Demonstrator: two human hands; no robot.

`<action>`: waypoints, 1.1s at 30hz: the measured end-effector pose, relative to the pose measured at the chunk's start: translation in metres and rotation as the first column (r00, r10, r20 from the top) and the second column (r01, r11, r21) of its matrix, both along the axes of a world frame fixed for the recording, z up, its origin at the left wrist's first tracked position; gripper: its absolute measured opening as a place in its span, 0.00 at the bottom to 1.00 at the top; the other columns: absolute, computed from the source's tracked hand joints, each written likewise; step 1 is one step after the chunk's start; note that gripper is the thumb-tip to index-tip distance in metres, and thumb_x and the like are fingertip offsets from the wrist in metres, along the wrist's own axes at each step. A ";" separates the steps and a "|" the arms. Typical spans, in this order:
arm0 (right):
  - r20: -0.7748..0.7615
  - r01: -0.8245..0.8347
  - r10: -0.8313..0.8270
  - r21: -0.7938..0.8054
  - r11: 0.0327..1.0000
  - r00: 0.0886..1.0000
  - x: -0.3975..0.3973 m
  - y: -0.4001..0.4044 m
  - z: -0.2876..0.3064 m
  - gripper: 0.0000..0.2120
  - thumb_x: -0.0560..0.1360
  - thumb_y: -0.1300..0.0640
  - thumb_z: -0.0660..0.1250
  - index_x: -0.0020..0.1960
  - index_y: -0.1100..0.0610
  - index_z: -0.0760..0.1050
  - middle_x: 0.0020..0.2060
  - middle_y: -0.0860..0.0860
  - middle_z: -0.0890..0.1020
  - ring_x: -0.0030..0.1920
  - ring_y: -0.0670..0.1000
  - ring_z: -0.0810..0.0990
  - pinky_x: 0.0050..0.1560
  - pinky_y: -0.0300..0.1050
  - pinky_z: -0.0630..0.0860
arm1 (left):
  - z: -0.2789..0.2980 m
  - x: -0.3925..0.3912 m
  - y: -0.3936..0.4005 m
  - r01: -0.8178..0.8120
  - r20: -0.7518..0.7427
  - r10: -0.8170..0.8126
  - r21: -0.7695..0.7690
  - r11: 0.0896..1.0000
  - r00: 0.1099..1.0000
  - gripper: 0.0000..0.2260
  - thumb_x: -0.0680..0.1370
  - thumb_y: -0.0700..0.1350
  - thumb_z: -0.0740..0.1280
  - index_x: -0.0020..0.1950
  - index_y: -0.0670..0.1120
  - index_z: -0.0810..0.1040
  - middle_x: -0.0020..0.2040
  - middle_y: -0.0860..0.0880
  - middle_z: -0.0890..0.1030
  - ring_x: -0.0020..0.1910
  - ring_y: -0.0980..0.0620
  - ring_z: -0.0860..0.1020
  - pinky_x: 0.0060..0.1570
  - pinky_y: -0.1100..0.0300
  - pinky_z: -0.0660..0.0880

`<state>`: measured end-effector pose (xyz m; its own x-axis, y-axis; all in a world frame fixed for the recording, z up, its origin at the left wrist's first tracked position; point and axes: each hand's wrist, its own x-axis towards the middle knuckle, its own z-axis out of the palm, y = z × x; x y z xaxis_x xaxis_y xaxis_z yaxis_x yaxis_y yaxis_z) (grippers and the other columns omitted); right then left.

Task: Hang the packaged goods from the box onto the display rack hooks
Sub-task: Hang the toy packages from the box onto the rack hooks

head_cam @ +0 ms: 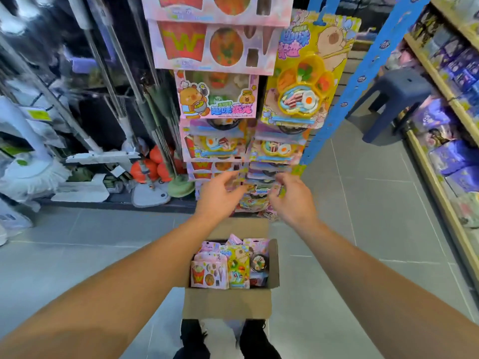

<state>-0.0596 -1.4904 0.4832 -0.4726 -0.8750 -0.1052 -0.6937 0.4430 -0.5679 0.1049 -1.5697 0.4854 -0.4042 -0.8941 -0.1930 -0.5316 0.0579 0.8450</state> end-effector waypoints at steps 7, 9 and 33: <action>0.134 -0.051 0.019 0.238 0.970 0.991 0.080 0.025 -0.088 0.24 0.74 0.54 0.70 0.68 0.57 0.72 0.63 0.55 0.77 0.61 0.57 0.76 0.61 0.49 0.74 | -0.091 0.086 0.019 -0.062 0.072 0.046 0.245 0.967 0.996 0.17 0.76 0.41 0.70 0.65 0.43 0.77 0.60 0.48 0.79 0.57 0.50 0.78 0.59 0.58 0.73; 0.170 -0.075 0.025 0.293 0.953 0.985 0.094 0.031 -0.112 0.24 0.74 0.54 0.70 0.68 0.57 0.72 0.63 0.55 0.76 0.61 0.56 0.77 0.60 0.47 0.73 | -0.115 0.104 0.024 -0.095 0.092 0.071 0.299 0.949 0.993 0.17 0.76 0.40 0.70 0.65 0.41 0.76 0.59 0.47 0.79 0.53 0.52 0.77 0.52 0.68 0.71; 0.292 -0.033 -0.180 0.599 0.800 0.939 0.136 0.044 -0.541 0.27 0.74 0.51 0.71 0.69 0.60 0.67 0.62 0.56 0.76 0.61 0.58 0.76 0.54 0.48 0.72 | -0.532 0.172 0.047 -0.349 0.385 0.139 0.552 0.757 0.912 0.08 0.73 0.48 0.70 0.51 0.50 0.79 0.53 0.49 0.83 0.55 0.50 0.80 0.48 0.60 0.73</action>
<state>0.0760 -1.4469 -0.0579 -0.3790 -0.5546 -0.7408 -0.4719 0.8044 -0.3609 0.2768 -1.5223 -0.0469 -0.0154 -0.6099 -0.7923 -0.6869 -0.5694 0.4516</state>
